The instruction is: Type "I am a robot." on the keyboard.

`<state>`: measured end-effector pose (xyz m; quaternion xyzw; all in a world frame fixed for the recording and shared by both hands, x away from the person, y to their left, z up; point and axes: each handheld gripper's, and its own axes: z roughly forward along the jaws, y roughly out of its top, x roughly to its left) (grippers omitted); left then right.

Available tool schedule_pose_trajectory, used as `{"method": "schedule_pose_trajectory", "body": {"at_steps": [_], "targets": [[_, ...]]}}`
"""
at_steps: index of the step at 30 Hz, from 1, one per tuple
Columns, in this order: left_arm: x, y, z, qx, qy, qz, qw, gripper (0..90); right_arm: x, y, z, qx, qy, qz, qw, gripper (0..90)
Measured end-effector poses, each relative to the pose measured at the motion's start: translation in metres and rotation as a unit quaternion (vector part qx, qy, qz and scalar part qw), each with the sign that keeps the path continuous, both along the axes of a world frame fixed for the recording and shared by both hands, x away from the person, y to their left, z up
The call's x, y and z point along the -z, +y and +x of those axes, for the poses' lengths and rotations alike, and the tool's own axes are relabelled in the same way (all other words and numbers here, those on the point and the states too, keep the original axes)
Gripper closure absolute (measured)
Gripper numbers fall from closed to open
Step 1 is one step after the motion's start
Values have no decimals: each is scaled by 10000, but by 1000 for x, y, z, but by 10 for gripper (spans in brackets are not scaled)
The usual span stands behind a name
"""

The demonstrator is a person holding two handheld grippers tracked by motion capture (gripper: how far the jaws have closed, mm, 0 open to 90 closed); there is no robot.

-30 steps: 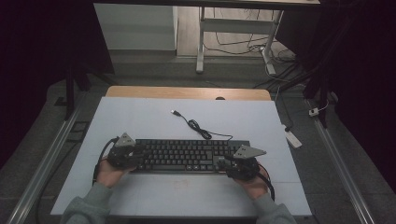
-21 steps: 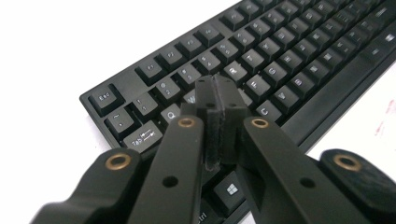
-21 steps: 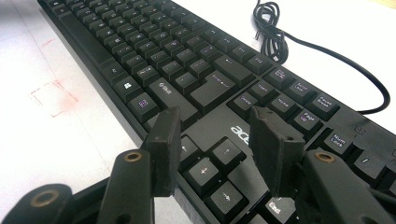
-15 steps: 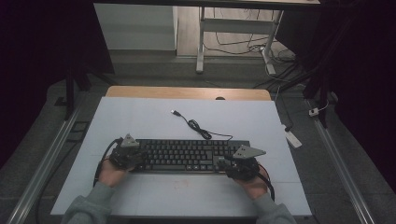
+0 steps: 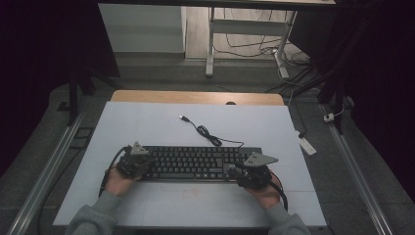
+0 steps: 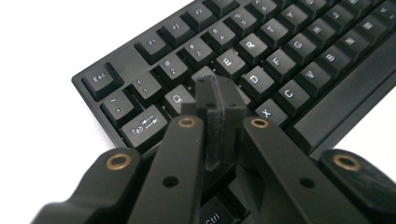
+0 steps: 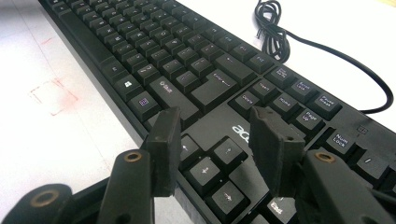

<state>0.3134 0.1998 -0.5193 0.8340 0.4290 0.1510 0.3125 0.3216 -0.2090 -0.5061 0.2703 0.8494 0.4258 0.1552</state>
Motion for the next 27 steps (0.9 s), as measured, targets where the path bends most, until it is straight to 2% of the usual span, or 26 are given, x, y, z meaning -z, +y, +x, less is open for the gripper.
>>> {"method": "schedule_pose_trajectory", "body": {"at_steps": [3, 4, 9, 13, 16, 19, 23, 27], "targets": [[1, 0, 0, -20, 12, 16, 10000, 888, 0, 0, 0, 2, 4, 0, 10000, 544], [2, -1, 1, -22, 33, 77, 10000, 889, 0, 0, 0, 1, 5, 0, 10000, 544], [2, -1, 0, -28, -36, 42, 10000, 889, 0, 0, 0, -21, -1, 26, 10000, 544], [-7, 2, -5, -6, -231, -240, 9994, 887, 0, 0, 0, -13, -3, 30, 10000, 544], [-14, 5, -9, 38, -346, -508, 9981, 822, 0, 0, 0, -16, -3, 38, 10000, 544], [-18, 6, -12, 70, -392, -681, 9969, 688, -1, 0, 0, -26, -15, 28, 10000, 544], [-20, 5, -14, 27, -404, -757, 9963, 494, 0, 0, 0, -53, -19, 49, 10000, 544], [-21, 4, -15, 70, -378, -862, 9955, 435, 0, 1, -1, -77, -21, 58, 10000, 544]]}}
